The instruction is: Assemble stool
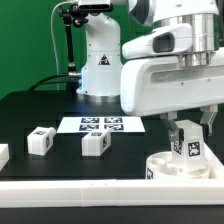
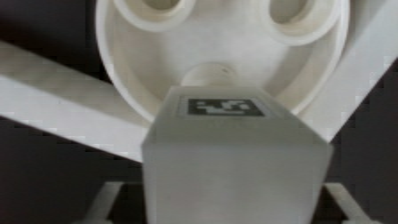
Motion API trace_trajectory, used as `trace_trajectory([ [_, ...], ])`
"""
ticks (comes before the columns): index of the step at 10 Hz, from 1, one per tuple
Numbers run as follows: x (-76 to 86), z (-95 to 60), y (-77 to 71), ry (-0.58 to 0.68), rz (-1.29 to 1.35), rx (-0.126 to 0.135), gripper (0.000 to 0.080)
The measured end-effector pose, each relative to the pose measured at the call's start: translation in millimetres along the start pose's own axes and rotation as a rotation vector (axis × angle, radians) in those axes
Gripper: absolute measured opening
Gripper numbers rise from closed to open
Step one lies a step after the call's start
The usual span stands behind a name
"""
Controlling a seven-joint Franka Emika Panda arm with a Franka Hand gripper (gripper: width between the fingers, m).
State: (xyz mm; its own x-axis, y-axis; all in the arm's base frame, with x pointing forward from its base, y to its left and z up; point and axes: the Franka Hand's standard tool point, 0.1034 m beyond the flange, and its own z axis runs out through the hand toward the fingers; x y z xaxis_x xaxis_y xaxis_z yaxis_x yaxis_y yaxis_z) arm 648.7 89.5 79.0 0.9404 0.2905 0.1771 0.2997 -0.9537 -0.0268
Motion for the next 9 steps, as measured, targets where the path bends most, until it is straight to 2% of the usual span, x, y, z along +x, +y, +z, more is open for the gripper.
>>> trace_trajectory([
  [3,1.0,3.6,-4.3,0.008,0.244,0.009,0.0345],
  [5,1.9,3.9,-12.6,0.004,0.402,0.012,0.0345],
  [7,1.5,3.8,-12.0,0.001,0.544,0.01,0.0346],
  [9,1.1,4.3,-10.7,0.005,0.707,0.024,0.0346],
])
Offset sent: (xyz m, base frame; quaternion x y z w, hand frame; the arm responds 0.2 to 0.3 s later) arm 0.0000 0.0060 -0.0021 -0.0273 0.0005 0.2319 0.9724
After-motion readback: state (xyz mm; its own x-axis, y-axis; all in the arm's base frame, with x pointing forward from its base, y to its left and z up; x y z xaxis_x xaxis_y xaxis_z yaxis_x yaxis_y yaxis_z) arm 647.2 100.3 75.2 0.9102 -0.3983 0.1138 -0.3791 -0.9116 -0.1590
